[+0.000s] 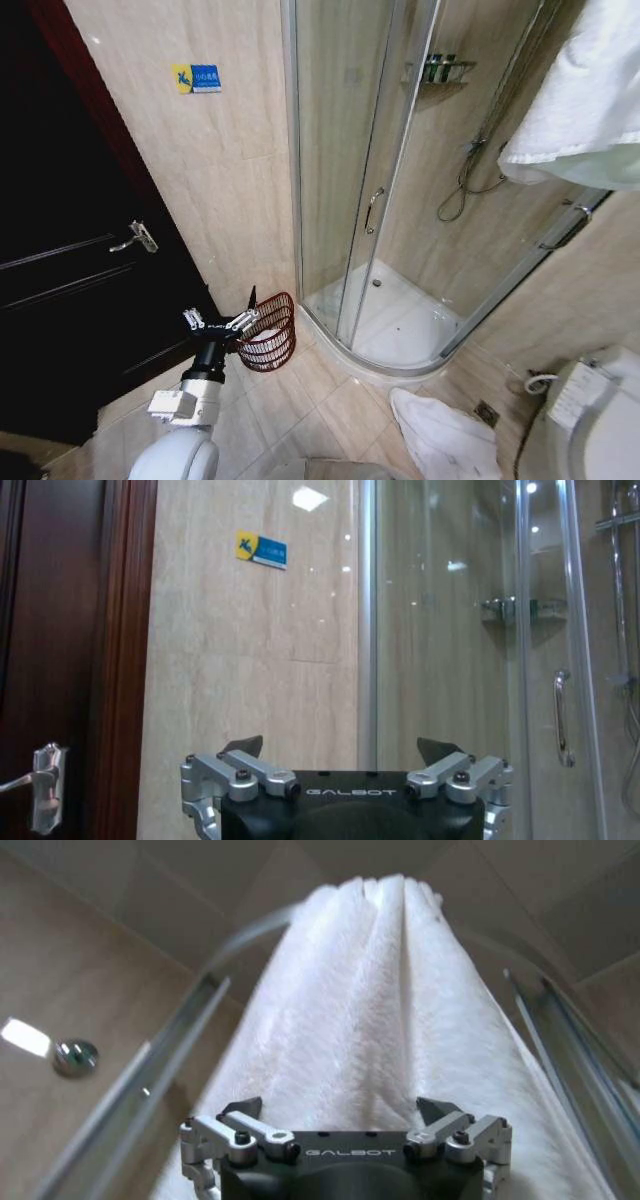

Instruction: Discard the used towel into the hamper.

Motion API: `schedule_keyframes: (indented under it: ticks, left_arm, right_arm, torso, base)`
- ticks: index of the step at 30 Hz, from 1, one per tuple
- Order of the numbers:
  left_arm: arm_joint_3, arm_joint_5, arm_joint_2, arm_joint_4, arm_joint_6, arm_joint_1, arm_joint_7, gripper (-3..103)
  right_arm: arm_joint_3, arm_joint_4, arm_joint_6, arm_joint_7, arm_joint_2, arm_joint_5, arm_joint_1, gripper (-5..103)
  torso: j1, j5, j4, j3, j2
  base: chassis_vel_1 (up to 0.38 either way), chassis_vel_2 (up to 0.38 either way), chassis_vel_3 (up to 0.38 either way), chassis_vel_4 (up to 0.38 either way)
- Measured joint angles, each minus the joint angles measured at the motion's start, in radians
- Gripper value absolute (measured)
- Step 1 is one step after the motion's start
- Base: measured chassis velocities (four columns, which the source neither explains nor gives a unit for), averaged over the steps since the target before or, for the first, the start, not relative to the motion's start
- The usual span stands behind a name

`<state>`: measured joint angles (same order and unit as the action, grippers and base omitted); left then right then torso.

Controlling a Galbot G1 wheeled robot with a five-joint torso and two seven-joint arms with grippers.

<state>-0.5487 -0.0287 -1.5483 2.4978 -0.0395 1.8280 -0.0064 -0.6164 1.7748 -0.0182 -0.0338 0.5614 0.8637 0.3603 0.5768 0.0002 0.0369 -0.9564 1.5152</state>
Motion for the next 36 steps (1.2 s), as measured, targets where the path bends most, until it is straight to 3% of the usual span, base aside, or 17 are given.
schedule_keyframes:
  ticks: [7,11,13,20,22,29,31,36]
  left_arm:
    - [0.000,0.000,0.000,0.000,0.000,0.000,0.000,100]
    - [0.000,0.000,0.000,0.000,0.000,0.000,0.000,100]
    - [0.000,0.000,0.000,0.000,0.000,0.000,0.000,100]
    - [0.000,0.000,0.000,0.000,0.000,0.000,0.000,100]
    - [0.000,0.000,0.000,0.000,0.000,0.000,0.000,100]
    - [0.000,0.000,0.000,0.000,0.000,0.000,0.000,100]
    - [0.000,0.000,0.000,0.000,0.000,0.000,0.000,100]
    - [0.000,0.000,0.000,0.000,0.000,0.000,0.000,100]
  right_arm:
    - [0.068,-0.068,0.017,-0.014,0.021,-0.133,-0.093,102]
    - [0.090,-0.070,0.028,-0.029,0.038,-0.153,-0.125,87]
    - [0.092,-0.069,0.029,-0.030,0.039,-0.155,-0.126,87]
    - [0.088,-0.062,0.038,-0.031,0.031,-0.156,-0.120,63]
    - [0.087,-0.061,0.040,-0.032,0.029,-0.157,-0.118,63]
    - [0.077,-0.057,0.043,-0.034,0.025,-0.157,-0.108,39]
    - [0.074,-0.056,0.043,-0.034,0.025,-0.157,-0.105,39]
    - [0.067,-0.052,0.041,-0.034,0.020,-0.155,-0.095,23]
  torso:
    - [0.000,-0.0002,0.0000,0.000,0.000]
    - [0.000,-0.0003,0.0001,0.000,0.000]
    - [0.000,-0.0003,0.0001,0.000,0.000]
    - [0.000,-0.0002,0.0000,0.000,0.001]
    - [0.000,-0.0002,0.0000,0.000,0.001]
    - [0.000,-0.0002,0.0000,0.000,0.001]
    - [0.000,-0.0002,0.0000,0.000,0.001]
    - [0.000,-0.0001,0.0000,0.000,0.001]
  base:
    - [0.000,0.000,0.000,0.000]
    - [0.000,0.000,0.000,0.000]
    - [0.000,0.000,0.000,0.000]
    - [0.000,0.000,0.000,0.000]
    - [0.000,0.000,0.000,0.000]
    - [0.000,0.000,0.000,0.000]
    - [0.000,0.000,0.000,0.000]
    - [0.000,0.000,0.000,0.000]
